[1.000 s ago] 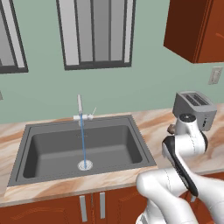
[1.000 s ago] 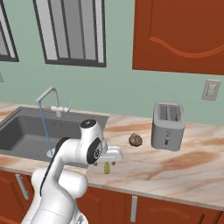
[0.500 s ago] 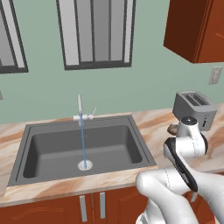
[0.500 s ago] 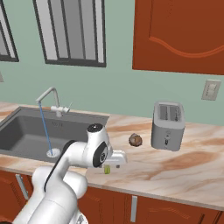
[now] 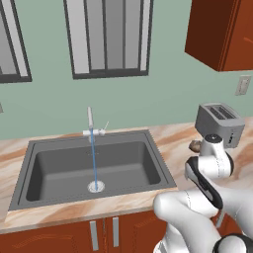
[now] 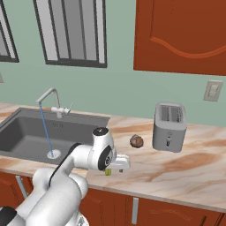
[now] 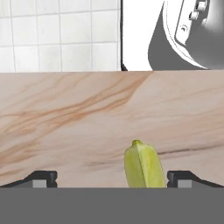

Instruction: Turn on the sink faucet. Then move the lemon wedge from the counter to the sink. Turn off the sink. Move the vegetable from the sink to the pot next to the stove. Finally move the pot to the front left burner.

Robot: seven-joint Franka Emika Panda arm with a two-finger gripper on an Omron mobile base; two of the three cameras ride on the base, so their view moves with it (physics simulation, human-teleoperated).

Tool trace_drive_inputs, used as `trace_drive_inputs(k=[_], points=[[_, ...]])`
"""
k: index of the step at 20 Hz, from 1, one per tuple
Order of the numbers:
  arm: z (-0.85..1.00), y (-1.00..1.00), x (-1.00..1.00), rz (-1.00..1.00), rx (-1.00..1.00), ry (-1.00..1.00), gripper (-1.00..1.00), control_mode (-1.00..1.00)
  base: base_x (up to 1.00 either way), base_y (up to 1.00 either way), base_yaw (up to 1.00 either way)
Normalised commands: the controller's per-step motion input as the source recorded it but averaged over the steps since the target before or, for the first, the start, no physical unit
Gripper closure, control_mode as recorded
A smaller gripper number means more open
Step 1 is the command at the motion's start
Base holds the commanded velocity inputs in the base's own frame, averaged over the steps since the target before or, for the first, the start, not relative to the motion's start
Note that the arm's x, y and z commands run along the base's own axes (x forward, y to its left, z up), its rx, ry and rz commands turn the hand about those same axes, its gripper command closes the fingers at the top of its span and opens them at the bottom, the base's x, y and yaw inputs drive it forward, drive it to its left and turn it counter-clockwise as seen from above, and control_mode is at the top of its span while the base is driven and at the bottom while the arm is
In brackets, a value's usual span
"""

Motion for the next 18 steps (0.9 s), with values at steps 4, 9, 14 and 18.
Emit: trace_drive_inputs(k=[4,9,14,18], points=[[-0.27,0.08,0.0,0.0,0.0,0.0,-1.0,-1.0,0.0,0.0,0.0],[-0.2,0.15,0.01,0.0,0.0,0.0,-1.0,-1.0,0.0,0.0,0.0],[-0.17,0.2,0.02,0.0,0.0,0.0,-1.0,-1.0,0.0,0.0,0.0],[-0.14,0.17,0.0,0.0,0.01,0.0,-1.0,-1.0,0.0,0.0,0.0]])
